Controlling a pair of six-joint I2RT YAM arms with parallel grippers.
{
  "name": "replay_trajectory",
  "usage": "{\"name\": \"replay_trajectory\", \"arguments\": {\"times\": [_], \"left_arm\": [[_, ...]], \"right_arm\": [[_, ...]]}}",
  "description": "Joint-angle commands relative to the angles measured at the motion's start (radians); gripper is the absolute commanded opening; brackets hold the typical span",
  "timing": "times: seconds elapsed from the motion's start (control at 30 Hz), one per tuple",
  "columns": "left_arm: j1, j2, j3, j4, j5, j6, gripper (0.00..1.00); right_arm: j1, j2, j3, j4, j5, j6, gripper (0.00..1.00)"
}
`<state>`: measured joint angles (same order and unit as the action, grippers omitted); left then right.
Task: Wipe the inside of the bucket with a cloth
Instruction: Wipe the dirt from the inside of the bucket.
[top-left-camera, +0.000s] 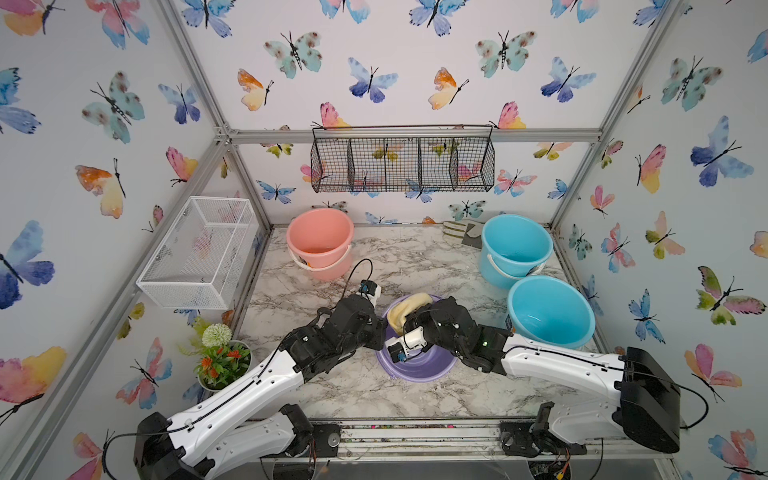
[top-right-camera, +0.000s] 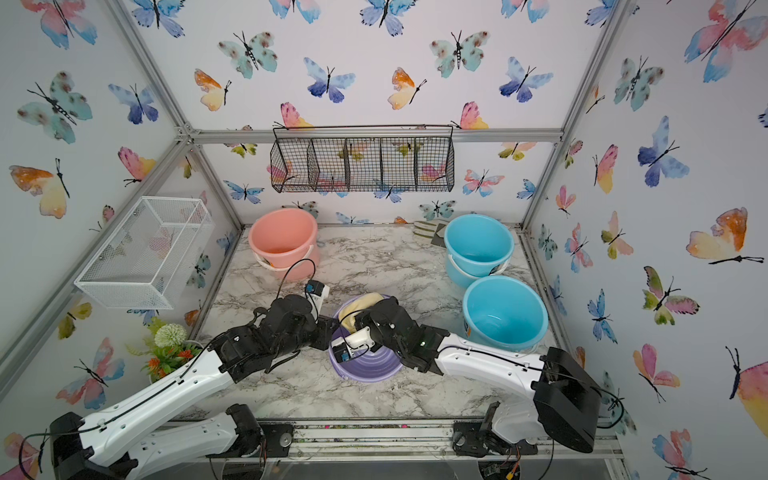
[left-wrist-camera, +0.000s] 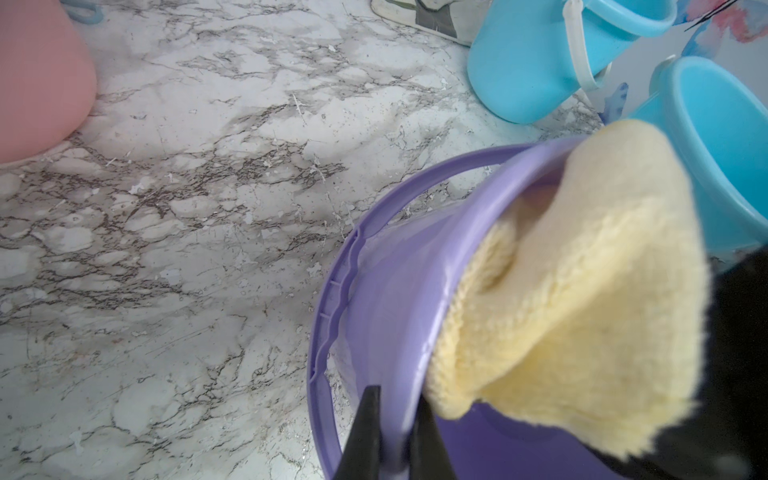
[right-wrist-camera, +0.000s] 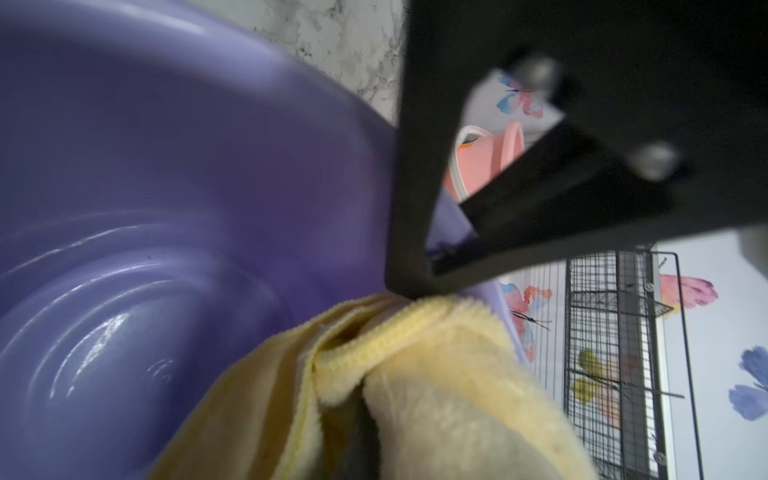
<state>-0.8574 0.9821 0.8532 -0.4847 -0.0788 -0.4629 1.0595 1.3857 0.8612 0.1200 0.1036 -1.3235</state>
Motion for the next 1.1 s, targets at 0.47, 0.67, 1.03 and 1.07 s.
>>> {"name": "replay_trajectory", "arguments": {"times": [0.47, 0.67, 1.03, 1.07], "left_arm": [[-0.011, -0.038, 0.047, -0.010, 0.152, 0.152, 0.00], [-0.010, -0.063, 0.038, 0.003, 0.176, 0.153, 0.00], [-0.011, -0.031, 0.023, 0.019, 0.135, 0.098, 0.00], [-0.011, -0.024, 0.020, 0.022, 0.133, 0.098, 0.00]], "right_arm": [[-0.019, 0.210, 0.039, -0.139, -0.066, -0.062, 0.02], [-0.027, 0.304, 0.072, -0.228, -0.083, -0.050, 0.02], [-0.027, 0.290, 0.130, -0.264, -0.057, 0.006, 0.02], [-0.027, 0.263, 0.130, -0.258, -0.050, 0.002, 0.02]]}}
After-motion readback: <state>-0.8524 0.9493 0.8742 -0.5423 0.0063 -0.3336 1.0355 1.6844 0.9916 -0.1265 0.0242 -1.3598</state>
